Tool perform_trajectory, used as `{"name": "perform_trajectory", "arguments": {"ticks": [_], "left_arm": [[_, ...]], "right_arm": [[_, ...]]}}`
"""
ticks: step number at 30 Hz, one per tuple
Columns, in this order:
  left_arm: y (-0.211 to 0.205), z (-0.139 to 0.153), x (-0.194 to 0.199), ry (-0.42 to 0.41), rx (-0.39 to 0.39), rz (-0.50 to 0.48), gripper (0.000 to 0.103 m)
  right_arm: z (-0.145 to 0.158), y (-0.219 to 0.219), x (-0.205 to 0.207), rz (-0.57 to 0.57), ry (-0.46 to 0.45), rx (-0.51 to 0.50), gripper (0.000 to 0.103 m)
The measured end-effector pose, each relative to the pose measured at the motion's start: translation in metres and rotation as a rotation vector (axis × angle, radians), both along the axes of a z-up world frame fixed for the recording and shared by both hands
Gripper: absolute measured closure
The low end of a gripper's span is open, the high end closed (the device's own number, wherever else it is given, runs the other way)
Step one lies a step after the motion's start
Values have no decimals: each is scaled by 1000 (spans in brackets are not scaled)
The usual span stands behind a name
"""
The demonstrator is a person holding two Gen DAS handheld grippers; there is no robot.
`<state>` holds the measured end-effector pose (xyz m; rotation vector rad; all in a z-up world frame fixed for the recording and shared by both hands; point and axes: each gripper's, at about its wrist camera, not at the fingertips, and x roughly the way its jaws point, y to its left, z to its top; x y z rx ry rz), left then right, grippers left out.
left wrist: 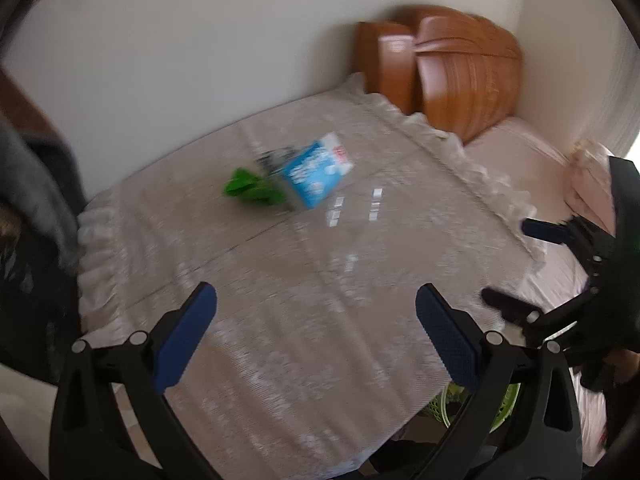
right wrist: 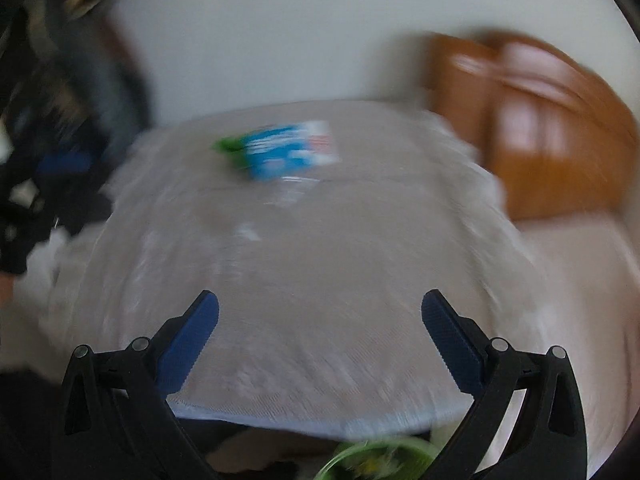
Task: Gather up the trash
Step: 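Move both tools back over the bed toward the bottle and milk carton, then grasp the clear plastic bottle with the right gripper and lift it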
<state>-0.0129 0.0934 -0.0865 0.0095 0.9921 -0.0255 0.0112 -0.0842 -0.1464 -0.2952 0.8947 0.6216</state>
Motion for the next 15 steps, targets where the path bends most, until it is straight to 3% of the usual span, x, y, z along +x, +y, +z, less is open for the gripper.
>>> {"name": "perform_trajectory", "arguments": {"ticks": [6,15], "left_arm": [[39,-12,-7,34,-4,128,8],[82,-34,-15,94,-56,279,7]], "right_arm": [[-23,76,22,336,-123,-184,2],[-59,121,46,512,-206,-349,2]]}}
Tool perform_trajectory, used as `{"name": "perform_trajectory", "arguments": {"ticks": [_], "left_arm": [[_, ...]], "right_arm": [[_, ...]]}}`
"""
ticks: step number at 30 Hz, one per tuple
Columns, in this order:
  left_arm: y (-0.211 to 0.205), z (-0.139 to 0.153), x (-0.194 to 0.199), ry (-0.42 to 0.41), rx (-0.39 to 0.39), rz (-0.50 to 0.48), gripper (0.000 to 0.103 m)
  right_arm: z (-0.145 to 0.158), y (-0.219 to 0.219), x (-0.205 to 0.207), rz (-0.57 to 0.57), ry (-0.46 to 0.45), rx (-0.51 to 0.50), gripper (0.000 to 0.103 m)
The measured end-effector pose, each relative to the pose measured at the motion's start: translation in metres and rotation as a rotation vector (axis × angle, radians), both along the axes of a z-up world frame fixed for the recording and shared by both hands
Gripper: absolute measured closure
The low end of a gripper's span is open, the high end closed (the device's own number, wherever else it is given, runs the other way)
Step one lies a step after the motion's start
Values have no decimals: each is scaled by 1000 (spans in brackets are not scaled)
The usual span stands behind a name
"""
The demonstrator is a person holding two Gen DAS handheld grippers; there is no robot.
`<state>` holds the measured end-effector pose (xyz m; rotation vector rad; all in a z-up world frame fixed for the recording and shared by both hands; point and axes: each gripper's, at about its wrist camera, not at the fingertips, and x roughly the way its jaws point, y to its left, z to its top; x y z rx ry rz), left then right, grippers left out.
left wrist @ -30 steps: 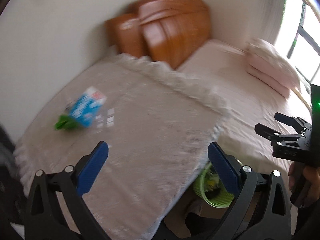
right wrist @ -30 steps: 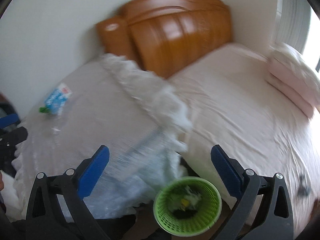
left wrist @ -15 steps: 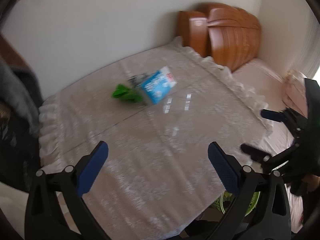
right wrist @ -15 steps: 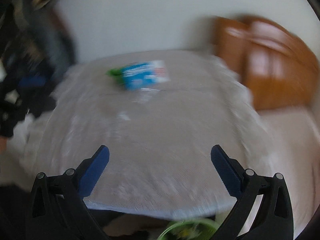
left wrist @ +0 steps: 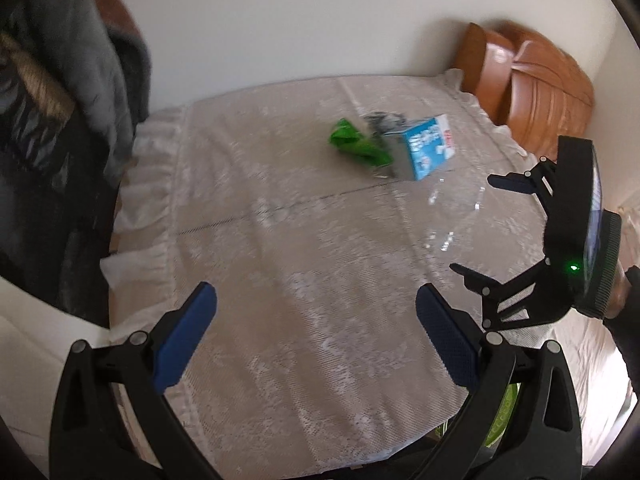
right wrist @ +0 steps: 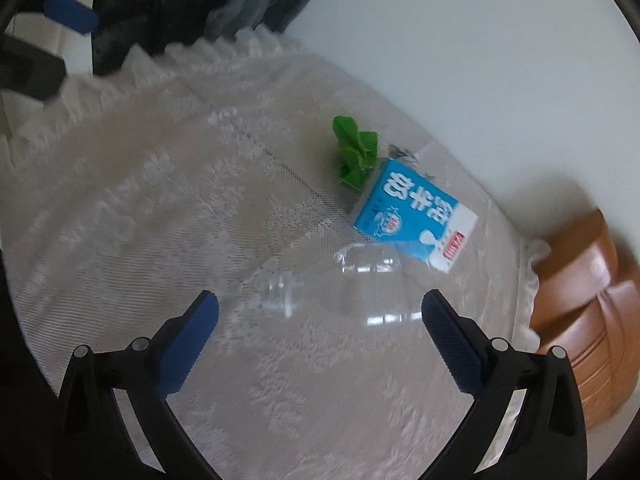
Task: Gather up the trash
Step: 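Grasp the clear plastic bottle with the right gripper and lift it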
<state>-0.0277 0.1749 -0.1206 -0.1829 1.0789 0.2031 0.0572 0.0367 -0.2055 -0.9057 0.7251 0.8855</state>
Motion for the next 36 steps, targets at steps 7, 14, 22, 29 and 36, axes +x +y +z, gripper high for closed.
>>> {"name": "perform_trajectory", "arguments": {"ticks": [7,14,22,29,36], "left_arm": [[16,-7,2,16,-19,41,8],[16,-7,8,17,-17,31,8],[16,-8,12,22,-23,18,8],[17,-11,10,26,-31,23,8],[16,-10,11,23,-36,10,8]], "right_arm": [[-14,10,18,4,3,-37,2],[-23,17,31,5,-22,-65,2],[-24,18,41,-7,-20,-69,2],[-23,16,45,-14,-1,-56,2],[-13,8,50,-73,46,8,12]]}}
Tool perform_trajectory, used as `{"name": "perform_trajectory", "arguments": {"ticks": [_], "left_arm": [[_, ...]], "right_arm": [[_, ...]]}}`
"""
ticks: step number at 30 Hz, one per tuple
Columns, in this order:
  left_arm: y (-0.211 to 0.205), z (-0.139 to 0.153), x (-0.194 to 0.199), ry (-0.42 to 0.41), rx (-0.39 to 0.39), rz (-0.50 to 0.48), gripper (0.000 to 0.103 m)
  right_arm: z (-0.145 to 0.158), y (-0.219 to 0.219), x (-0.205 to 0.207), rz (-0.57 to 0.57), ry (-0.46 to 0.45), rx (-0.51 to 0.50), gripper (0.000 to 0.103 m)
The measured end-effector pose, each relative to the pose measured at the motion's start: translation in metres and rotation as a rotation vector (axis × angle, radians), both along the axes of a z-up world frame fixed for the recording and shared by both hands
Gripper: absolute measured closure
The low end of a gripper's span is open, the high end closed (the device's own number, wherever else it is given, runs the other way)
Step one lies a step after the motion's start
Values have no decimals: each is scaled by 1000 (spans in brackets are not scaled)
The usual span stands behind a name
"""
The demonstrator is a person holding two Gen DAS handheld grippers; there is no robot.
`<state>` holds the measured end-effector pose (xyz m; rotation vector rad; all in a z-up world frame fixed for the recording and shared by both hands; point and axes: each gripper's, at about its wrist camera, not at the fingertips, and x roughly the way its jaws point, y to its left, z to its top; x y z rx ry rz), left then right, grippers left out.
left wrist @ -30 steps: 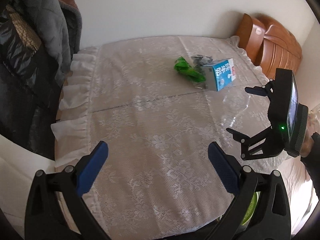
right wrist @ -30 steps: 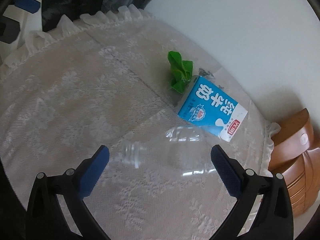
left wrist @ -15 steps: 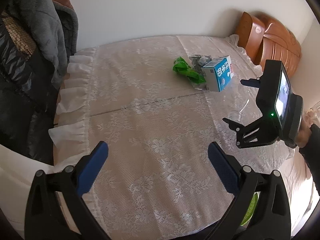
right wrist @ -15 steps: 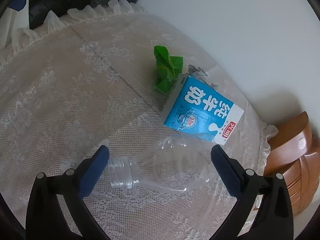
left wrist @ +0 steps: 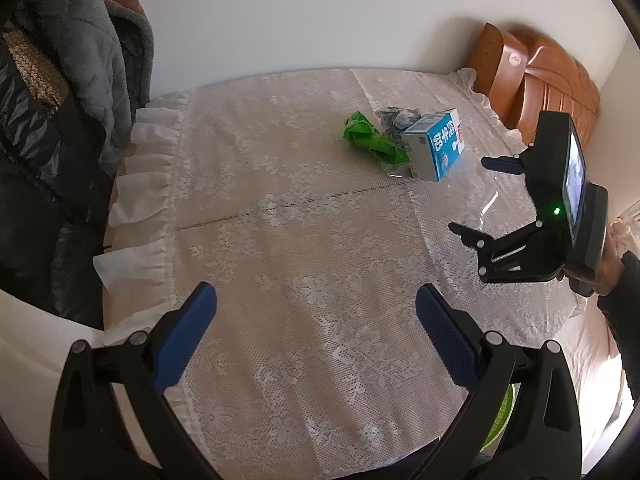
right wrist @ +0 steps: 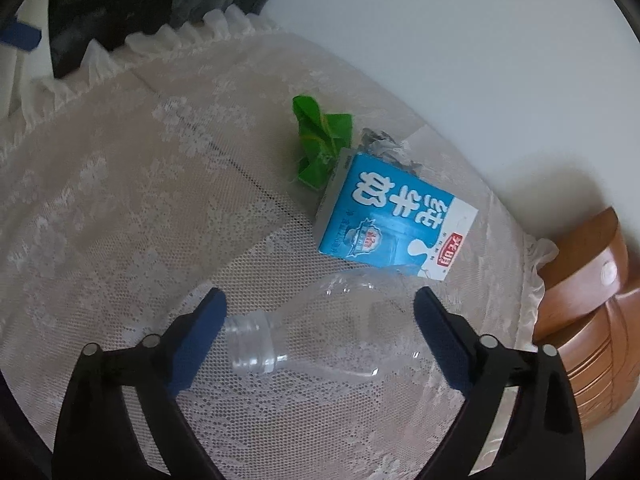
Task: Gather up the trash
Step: 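Grasp the clear plastic bottle with the right gripper and lift it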
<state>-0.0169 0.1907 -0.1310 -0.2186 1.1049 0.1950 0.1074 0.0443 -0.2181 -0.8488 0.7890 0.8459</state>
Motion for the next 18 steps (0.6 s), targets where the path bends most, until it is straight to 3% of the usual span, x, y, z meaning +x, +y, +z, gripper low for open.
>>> {"name": "perform_trajectory", "arguments": {"ticks": [14,18], "left_arm": [[-1,-3,5,3,-16,-34,8],[-4,-3,7,3,-15,-49,8]], "right_arm": [[13,-33,8,-222,75,169,14],[19,-43,11,-273,132,228,24]]}}
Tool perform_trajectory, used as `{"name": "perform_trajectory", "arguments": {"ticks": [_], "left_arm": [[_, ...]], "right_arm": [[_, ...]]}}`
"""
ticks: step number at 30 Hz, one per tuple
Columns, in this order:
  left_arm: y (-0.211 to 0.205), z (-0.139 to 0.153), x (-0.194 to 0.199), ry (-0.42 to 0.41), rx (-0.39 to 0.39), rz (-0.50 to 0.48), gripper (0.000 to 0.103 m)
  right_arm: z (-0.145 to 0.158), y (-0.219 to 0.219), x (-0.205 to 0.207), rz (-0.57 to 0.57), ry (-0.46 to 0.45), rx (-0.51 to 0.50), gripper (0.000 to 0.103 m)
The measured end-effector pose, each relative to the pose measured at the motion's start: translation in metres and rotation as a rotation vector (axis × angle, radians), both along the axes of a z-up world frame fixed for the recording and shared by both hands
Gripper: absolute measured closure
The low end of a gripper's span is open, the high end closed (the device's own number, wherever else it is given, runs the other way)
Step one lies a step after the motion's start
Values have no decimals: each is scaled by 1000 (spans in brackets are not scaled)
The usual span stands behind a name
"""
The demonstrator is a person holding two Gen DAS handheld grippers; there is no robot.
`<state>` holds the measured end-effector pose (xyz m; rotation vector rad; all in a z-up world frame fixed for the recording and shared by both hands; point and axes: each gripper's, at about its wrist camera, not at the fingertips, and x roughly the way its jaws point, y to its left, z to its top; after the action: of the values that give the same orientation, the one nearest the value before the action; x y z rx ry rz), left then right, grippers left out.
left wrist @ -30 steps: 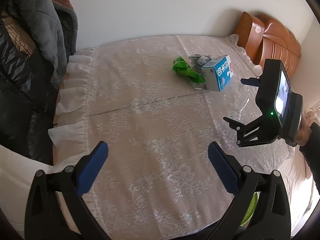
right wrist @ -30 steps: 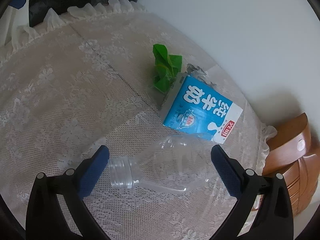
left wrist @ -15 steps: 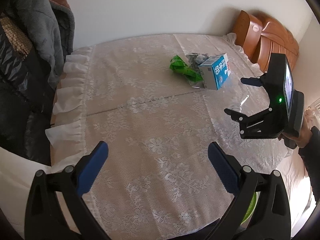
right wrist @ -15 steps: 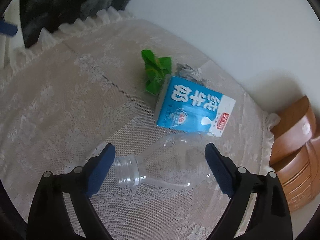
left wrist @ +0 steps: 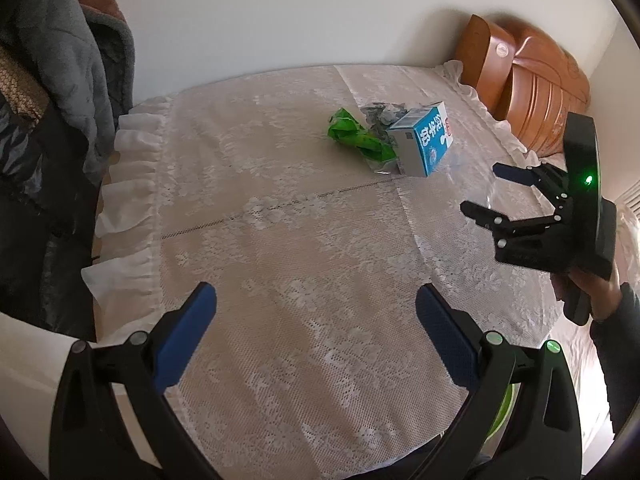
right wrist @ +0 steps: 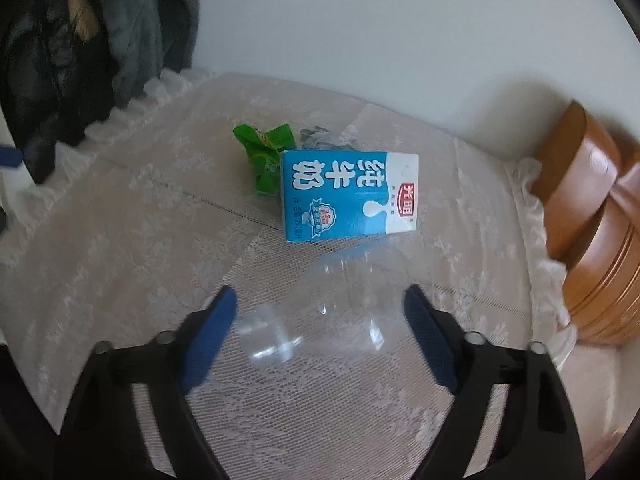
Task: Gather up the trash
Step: 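Grasp the clear plastic bottle with the right gripper and lift it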
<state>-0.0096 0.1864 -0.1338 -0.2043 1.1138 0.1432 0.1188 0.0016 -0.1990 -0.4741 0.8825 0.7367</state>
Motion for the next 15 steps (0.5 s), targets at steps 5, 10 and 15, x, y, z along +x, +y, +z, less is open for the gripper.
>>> {"name": "perform_trajectory", "arguments": {"ticks": [5,10,15], "left_arm": [[-3,-1,1,1,1,-18,8],[-3,-1,1,1,-6,-24,8],[-1,-2,4,-3,-21,-30,8]], "right_arm": [[1,-11,5,-76,67,64,24],[-4,-21,4,-236,166,113,20],[-4,-26,9,-416,299,261,10]]}}
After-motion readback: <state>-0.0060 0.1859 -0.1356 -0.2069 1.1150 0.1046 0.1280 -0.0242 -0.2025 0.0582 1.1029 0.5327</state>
